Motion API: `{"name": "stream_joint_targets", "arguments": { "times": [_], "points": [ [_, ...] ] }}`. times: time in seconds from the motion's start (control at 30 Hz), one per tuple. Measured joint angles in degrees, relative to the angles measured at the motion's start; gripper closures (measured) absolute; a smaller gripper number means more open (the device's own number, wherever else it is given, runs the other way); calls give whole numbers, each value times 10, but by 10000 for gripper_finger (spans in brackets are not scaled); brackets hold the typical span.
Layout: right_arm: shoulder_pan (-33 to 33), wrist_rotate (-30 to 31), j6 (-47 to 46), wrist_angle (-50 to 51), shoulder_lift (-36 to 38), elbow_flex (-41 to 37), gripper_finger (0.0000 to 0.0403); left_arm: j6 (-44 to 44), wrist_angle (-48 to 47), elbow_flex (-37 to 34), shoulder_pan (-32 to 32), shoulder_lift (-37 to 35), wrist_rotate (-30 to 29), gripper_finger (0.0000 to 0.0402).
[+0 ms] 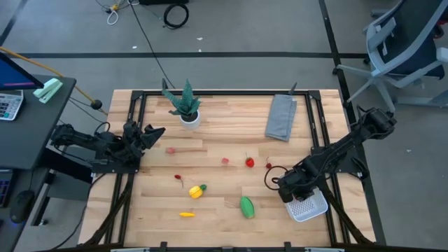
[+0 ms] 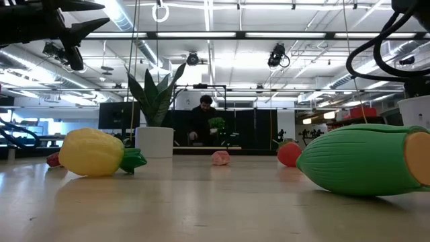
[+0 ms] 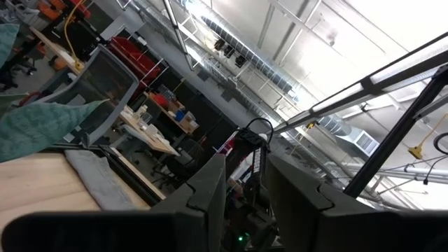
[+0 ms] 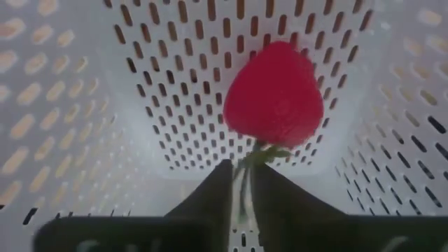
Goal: Pick and placing Produce into tupperware
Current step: Put the right red strawberry into the white basket, then put the right red cherry into the white basket
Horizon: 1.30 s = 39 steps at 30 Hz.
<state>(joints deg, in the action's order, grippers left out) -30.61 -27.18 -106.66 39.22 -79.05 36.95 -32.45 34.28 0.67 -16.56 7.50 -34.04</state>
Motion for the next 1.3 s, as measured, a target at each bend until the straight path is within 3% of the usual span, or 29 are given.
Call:
{"name": "stream_joint_targets", "arguments": {
  "times": [0.27,0.47,0.53,0.73,0.8,1.03,1.3],
  "points": [
    [1,-3,-48,1,32,30,265,-20,2,0,0,0,0,292],
    [1,14,-66,20,80,99,252,-30,13,0,0,0,0,292],
    [1,66,-55,33,99,129,254,-31,15,0,0,0,0,292],
    [9,376,21,96,140,201,263,-78,18,0,0,0,0,292],
    [26,430,34,131,145,211,266,-82,18,0,0,0,0,292],
    [149,394,156,155,120,186,263,-85,18,0,0,0,0,292],
    [272,275,298,153,36,150,244,-84,17,0,0,0,0,292]
  ]
}}
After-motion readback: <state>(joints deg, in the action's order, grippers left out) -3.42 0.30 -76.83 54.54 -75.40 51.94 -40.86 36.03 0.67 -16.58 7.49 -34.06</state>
